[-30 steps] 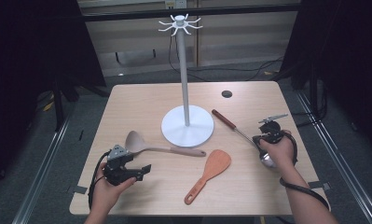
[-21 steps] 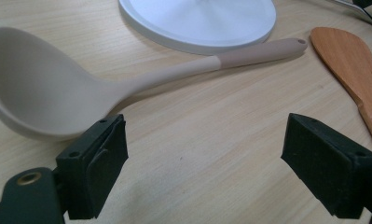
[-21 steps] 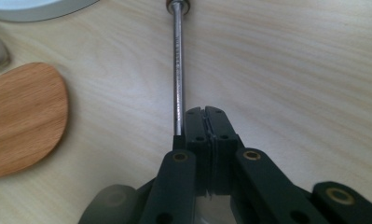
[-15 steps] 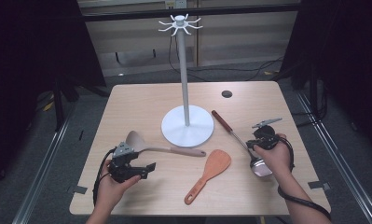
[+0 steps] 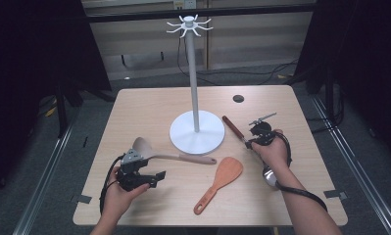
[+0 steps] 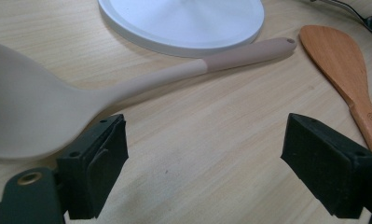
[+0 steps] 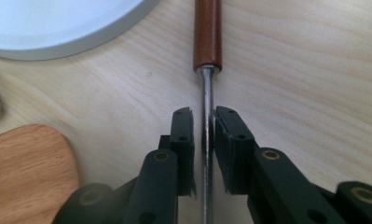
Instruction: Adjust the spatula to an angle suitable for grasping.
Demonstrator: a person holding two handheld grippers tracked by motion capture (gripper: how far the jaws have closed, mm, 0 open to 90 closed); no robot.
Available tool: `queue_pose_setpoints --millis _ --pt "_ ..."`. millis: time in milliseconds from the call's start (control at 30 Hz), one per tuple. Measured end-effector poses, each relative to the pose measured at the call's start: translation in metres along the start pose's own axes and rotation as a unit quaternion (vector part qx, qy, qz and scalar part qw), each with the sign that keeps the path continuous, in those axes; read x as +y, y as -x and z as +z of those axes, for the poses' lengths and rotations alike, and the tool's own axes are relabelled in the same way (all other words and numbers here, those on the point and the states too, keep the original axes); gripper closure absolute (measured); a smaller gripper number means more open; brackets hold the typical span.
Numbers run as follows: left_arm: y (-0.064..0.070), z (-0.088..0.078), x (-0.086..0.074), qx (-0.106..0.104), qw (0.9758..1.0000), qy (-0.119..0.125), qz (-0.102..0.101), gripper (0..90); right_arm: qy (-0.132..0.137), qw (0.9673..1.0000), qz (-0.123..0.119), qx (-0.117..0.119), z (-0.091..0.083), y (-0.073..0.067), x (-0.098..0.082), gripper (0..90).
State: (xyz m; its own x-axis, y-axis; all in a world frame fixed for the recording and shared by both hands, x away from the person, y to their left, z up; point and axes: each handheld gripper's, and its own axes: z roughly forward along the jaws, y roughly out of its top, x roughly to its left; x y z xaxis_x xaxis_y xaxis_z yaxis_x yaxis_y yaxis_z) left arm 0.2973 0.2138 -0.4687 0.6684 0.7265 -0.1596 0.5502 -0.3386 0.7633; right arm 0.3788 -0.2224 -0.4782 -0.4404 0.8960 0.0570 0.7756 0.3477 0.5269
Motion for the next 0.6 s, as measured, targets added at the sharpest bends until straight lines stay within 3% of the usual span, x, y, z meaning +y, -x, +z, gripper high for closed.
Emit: queue_pose_setpoints --millis 233,400,500,600 --pt "0.000 -0.002 -0.003 0.004 1.0000 -0.006 -0.001 14.0 -0.012 0.9999 -0.002 -0.005 0.011 0.000 0.005 84.5" --pt "0.001 -0.002 -0.003 0.001 1.0000 -0.002 -0.005 14.2 -0.007 0.9998 0.017 -0.007 0.010 0.000 0.002 85.5" --pt "0.000 -0.003 -0.003 0.002 1.0000 -0.007 0.002 14.2 0.002 0.9997 0.022 -0.004 0.007 0.002 0.001 85.5" --pt "0.001 -0.001 -0.002 0.000 1.0000 -0.001 -0.004 14.3 0.023 0.9992 0.031 0.000 -0.002 0.003 -0.001 85.7"
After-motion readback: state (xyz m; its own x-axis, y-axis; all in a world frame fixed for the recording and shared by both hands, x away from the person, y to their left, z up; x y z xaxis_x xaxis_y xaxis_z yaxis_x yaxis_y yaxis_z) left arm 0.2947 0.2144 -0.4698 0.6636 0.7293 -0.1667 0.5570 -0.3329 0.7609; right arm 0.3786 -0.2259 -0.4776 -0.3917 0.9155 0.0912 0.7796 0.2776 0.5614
